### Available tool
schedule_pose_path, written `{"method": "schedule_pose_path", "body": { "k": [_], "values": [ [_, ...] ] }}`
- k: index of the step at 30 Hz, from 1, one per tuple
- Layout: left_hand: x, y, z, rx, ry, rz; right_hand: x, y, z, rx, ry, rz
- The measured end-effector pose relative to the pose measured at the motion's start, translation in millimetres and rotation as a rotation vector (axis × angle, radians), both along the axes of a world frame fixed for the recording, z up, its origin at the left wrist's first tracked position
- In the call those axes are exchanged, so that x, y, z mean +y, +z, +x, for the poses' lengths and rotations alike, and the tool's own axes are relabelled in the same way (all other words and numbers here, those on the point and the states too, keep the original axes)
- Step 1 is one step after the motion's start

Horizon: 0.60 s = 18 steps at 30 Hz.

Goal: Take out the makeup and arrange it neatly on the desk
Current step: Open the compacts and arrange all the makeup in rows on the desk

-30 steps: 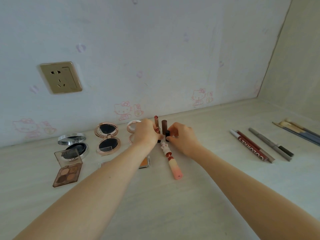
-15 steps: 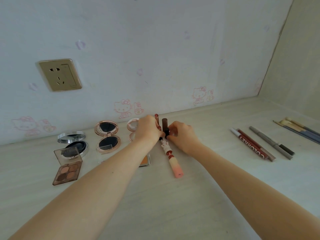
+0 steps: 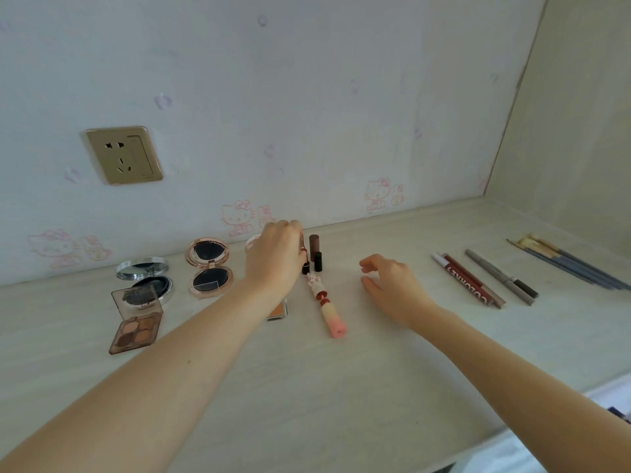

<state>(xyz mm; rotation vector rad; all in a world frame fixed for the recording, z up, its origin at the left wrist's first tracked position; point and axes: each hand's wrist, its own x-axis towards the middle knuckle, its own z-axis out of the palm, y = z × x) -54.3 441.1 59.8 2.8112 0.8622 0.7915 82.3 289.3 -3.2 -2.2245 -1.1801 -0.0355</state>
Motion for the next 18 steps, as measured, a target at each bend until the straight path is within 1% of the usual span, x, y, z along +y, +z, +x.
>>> {"method": "schedule_pose_path", "body": {
  "k": [3, 8, 13, 15, 18],
  "values": [
    [-17.9, -0.8, 4.2, 0.009, -0.077, 0.063, -31.3, 4.4, 2.4, -0.111, 0.003, -0.037],
    [-53.4, -16.2, 30.8, 0.139, -0.251, 0.142, -84.6, 15.0, 12.0, -0.193, -0.041, -0.068],
    [-90.6, -30.6, 64.3, 0.184, -0.376, 0.104, -125.6, 24.2, 29.6, -0.244, -0.113, -0.069],
    [-102.9, -32.8, 78.1, 0.195, -0.408, 0.092, -138.8, 23.5, 37.8, -0.234, -0.145, -0.095],
    [-118.7, -33.8, 98.8, 0.236, -0.471, 0.137, -154.8, 17.2, 50.2, -0.229, -0.164, -0.118]
  ]
}}
